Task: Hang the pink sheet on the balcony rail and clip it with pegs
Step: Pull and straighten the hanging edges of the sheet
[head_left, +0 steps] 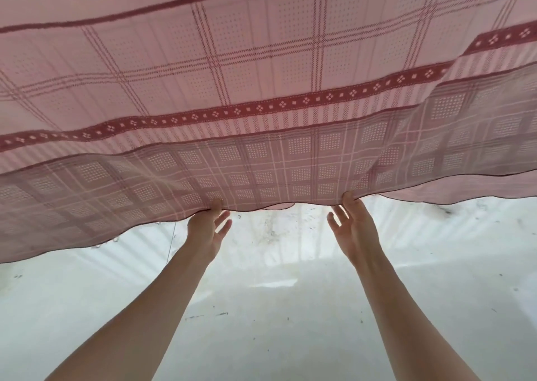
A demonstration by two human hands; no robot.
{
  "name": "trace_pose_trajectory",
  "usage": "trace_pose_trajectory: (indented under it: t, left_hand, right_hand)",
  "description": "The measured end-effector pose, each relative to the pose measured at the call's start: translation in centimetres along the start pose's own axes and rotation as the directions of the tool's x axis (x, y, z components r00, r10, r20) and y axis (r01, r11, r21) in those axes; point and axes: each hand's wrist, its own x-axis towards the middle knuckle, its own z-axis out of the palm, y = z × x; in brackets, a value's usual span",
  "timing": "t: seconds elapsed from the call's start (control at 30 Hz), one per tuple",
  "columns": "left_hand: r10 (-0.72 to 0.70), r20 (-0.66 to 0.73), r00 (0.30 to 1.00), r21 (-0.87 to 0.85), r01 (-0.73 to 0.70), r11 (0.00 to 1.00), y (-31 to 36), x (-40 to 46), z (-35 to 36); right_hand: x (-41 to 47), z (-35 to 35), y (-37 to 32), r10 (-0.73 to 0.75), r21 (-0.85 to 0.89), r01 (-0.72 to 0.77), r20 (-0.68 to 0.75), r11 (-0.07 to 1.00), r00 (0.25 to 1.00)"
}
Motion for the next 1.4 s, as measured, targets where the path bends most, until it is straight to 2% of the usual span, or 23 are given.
trace_pose_trajectory:
  t: [0.1, 0.2, 0.37, 0.5, 0.73, 0.87, 0.97, 1.07, 1.2, 1.3, 1.4]
  left_hand:
    - [-0.019, 0.048, 0.999, -0.055, 0.021, 0.998, 0.0, 0.8, 0.5]
    - [-0.056, 0.160, 0.986, -0.163, 0.082, 0.983, -0.4, 1.5, 0.4]
    - [-0.012, 0.309, 0.951, -0.349, 0.126, 0.929, -0.9, 2.0, -0.3]
    - [0.055, 0.438, 0.897, -0.367, 0.123, 0.922, -0.9, 1.5, -1.6]
    - [0.033, 0.409, 0.912, -0.433, 0.162, 0.886, -2.5, 1.0, -3.7]
    - [0.032, 0.432, 0.901, -0.412, 0.166, 0.896, -2.5, 0.5, -4.1]
    - [0.090, 0.548, 0.832, -0.411, 0.174, 0.895, -1.8, 0.1, -4.3]
    - [0.173, 0.654, 0.737, -0.404, 0.146, 0.903, -0.8, 0.2, -4.3]
    - [0.098, 0.689, 0.718, -0.362, 0.224, 0.905, -0.8, 0.7, -4.6]
    - [0.068, 0.655, 0.753, -0.355, 0.227, 0.907, -2.1, 1.2, -5.3]
    - [0.081, 0.621, 0.779, -0.382, 0.211, 0.900, -2.7, 1.1, -5.3]
  right_hand:
    - [0.5, -0.3, 0.8, -0.012, 0.020, 0.012, -0.022, 1.000, 1.000]
    - [0.6, -0.3, 1.4, -0.026, 0.044, 0.028, -0.047, 0.999, 0.999]
    - [0.5, 0.1, 2.0, -0.030, 0.087, 0.036, -0.067, 0.996, 0.997]
    - [-0.2, 1.2, 2.1, -0.025, 0.191, 0.024, 0.007, 0.981, 1.000]
    - [-1.0, 5.2, 3.5, 0.040, 0.223, -0.077, 0.165, 0.972, 0.985]
    - [-0.9, 6.2, 4.9, 0.104, 0.161, -0.130, 0.159, 0.978, 0.982]
    - [-0.7, 6.2, 5.9, 0.149, 0.192, -0.190, 0.206, 0.963, 0.967]
    - [-0.6, 6.4, 5.8, 0.088, 0.232, -0.149, 0.253, 0.961, 0.963]
    - [-0.8, 6.1, 5.7, 0.055, 0.266, -0.094, 0.153, 0.959, 0.987]
    - [-1.2, 5.0, 6.5, 0.082, 0.248, -0.089, 0.040, 0.964, 0.996]
    - [-1.4, 4.3, 6.6, 0.073, 0.234, -0.069, -0.005, 0.970, 0.997]
